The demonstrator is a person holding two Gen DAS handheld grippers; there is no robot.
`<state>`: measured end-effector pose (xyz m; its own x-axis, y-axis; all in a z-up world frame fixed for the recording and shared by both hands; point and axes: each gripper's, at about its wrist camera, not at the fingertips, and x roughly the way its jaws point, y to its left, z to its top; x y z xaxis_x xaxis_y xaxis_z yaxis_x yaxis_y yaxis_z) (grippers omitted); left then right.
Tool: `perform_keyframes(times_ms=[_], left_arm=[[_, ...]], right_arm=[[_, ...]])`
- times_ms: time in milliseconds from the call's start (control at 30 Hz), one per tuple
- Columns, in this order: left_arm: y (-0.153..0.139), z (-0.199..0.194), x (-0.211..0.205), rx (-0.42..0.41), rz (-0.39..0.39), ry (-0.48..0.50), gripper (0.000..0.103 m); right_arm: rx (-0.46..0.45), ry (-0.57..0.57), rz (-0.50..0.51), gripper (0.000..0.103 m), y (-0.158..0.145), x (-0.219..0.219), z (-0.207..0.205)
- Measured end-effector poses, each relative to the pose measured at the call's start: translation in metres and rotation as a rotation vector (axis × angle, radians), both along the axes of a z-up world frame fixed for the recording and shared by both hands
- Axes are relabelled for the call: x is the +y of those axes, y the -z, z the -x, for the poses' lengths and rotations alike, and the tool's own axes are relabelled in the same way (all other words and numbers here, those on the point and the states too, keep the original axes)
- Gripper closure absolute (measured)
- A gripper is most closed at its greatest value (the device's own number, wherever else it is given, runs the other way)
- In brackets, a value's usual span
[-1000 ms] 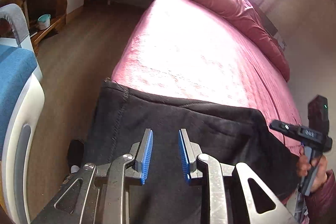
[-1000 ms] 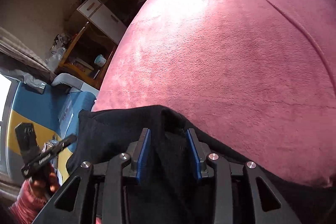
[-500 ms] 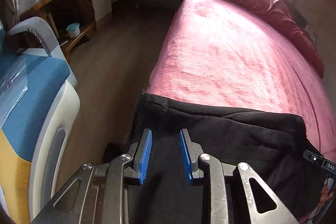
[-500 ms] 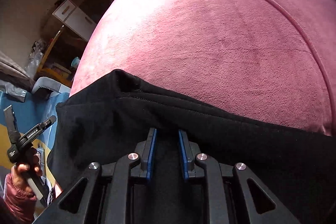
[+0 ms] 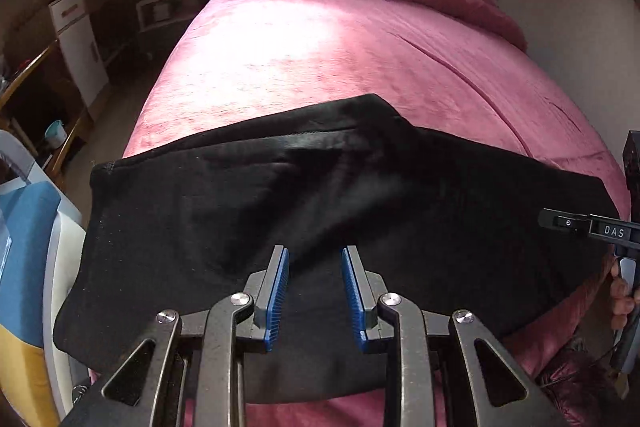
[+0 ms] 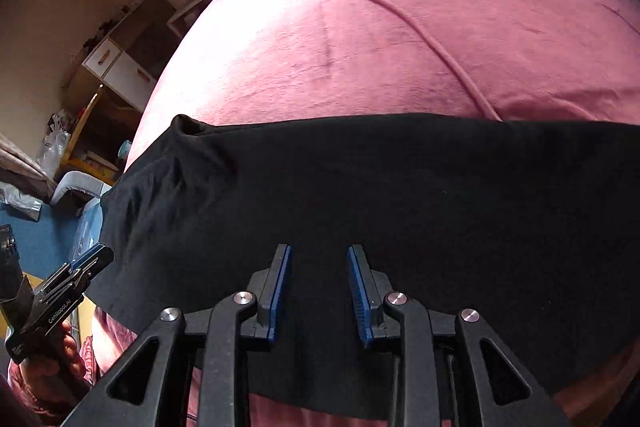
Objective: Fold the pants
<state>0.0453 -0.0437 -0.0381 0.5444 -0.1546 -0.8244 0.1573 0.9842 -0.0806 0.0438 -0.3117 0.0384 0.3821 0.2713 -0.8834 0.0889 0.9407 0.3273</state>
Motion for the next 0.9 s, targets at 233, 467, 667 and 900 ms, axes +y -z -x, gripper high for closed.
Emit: perform_keyframes(times_ms=[233,467,667,900], left_arm=[[-0.007,0.011,-0.024,-0.022,-0.018,0.067,0.075],[-0.006,0.014,-0.037,-0.026,-0.017,0.106,0.074],[-0.002,0.016,-0.05,-0.008,-0.024,0.141,0.074],[0.006,0.015,-0.061,0.025,-0.025,0.178,0.074]], right_arm=[[-0.01,0.101,0.097,0.074,-0.007,-0.039,0.035],[0.008,0.298,-0.028,0.07,-0.004,-0.097,0.068],[-0.004,0.479,-0.125,0.07,-0.001,-0.144,0.094],[-0.027,0.603,-0.212,0.07,0.001,-0.173,0.113]])
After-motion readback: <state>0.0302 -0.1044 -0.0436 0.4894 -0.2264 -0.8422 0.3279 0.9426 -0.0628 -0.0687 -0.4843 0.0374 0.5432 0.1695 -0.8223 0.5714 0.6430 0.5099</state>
